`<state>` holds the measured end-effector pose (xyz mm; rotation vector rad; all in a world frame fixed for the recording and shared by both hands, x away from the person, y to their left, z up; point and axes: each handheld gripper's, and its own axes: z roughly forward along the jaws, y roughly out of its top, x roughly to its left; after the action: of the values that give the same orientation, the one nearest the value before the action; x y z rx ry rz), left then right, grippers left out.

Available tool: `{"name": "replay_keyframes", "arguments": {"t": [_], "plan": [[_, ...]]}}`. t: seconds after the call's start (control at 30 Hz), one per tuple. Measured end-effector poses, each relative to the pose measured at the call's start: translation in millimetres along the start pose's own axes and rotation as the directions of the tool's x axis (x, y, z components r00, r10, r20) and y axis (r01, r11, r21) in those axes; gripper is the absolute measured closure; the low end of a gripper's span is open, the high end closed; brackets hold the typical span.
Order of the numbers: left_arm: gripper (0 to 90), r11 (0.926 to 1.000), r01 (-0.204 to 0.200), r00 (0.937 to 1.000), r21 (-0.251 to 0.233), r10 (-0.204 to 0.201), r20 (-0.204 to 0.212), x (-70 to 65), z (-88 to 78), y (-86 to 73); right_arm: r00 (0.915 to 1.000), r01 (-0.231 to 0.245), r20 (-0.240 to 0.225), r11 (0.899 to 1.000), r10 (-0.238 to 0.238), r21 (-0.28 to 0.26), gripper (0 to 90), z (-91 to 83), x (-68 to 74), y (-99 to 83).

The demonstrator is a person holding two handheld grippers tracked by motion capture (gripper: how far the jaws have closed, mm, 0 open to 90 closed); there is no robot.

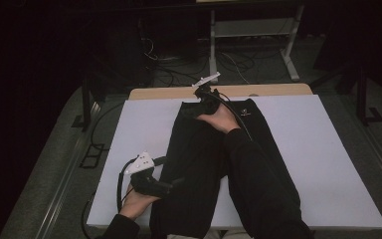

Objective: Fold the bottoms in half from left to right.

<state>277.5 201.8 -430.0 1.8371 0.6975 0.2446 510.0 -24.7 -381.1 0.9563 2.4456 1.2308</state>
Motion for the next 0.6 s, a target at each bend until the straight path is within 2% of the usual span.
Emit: {"name": "replay_keyframes", "arguments": {"t": [0.2, 0.6], "plan": [[0.0, 1.0000, 0.007, 1.0000, -0.005, -0.007, 0.007, 0.0, -0.1, -0.1, 0.9999, -0.010, 0.009, 1.000, 0.010, 0.005, 1.3, 13.8, 4.4, 5.6], [0.0, 0.9995, 0.022, 0.9997, -0.023, -0.021, 0.012, 0.6, -1.8, 0.1, 0.9994, -0.032, 0.010, 0.999, 0.032, -0.027, 5.6, 41.4, 13.2, 14.0]]}}
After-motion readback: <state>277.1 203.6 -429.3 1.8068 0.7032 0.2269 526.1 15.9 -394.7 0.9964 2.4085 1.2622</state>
